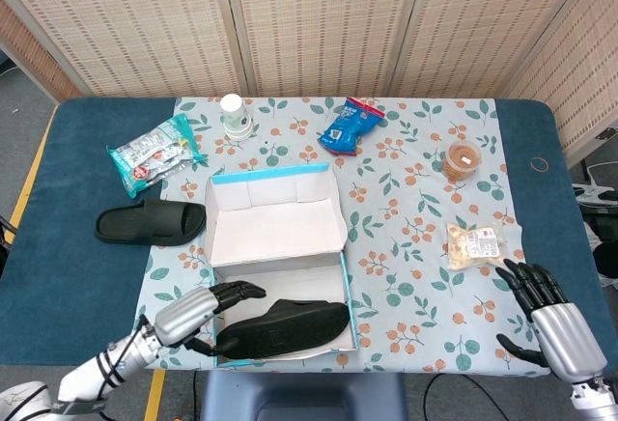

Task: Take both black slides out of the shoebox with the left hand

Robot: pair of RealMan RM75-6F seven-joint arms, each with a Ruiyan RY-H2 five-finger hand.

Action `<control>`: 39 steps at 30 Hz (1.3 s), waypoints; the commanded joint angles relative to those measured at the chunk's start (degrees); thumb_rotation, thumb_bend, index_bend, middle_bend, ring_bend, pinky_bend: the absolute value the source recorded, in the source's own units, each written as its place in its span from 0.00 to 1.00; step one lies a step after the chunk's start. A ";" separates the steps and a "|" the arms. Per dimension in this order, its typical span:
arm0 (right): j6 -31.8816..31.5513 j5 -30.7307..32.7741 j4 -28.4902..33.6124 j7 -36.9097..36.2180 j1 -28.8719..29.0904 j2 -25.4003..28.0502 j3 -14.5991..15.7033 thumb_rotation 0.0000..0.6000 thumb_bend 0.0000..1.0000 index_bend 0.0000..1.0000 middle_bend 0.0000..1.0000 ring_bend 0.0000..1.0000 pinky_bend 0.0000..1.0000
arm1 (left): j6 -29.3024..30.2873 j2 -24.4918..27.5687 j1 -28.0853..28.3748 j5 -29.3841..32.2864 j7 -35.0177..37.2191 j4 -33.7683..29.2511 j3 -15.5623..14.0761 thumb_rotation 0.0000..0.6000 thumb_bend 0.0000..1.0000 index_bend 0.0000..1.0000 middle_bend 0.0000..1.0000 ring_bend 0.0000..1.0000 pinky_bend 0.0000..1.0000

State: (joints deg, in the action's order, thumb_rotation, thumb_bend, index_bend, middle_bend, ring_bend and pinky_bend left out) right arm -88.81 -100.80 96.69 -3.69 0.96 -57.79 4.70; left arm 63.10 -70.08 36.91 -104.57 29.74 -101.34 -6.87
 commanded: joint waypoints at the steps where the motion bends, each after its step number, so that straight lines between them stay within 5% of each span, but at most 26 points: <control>1: -0.13 0.03 -0.22 -0.46 -0.09 0.17 0.03 1.00 0.10 0.00 0.00 0.00 0.00 | -3.16 -3.52 1.73 2.31 -5.13 -1.41 1.64 1.00 0.41 0.12 0.10 0.08 0.23; 7: -0.12 -0.49 -0.39 -0.95 0.01 0.39 0.29 1.00 0.10 0.00 0.00 0.00 0.00 | -7.61 -6.44 3.63 6.43 -12.11 -2.56 4.05 1.00 0.39 0.10 0.01 0.00 0.22; 17: 0.34 -0.64 -0.52 -1.31 0.31 0.50 0.44 1.00 0.10 0.00 0.00 0.00 0.00 | -16.95 -9.11 7.56 20.36 -25.25 -3.25 8.61 1.00 0.38 0.12 0.00 0.00 0.20; 23: -0.24 0.41 -0.45 -1.39 -0.01 0.62 -0.01 1.00 0.10 0.00 0.00 0.00 0.00 | -21.59 -8.93 9.32 27.69 -32.22 -4.88 7.92 1.00 0.37 0.13 0.01 0.00 0.27; 39: 0.48 0.38 0.10 -0.10 0.06 0.40 0.21 1.00 0.10 0.00 0.00 0.00 0.00 | -20.41 -10.50 10.80 36.02 -40.06 -4.90 8.34 1.00 0.36 0.11 0.00 0.02 0.35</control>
State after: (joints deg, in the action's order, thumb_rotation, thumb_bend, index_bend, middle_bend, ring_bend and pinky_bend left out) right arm -88.34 -100.41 96.79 -3.80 1.02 -57.39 4.90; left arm 42.11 -80.58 47.89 -68.23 -10.59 -105.99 1.15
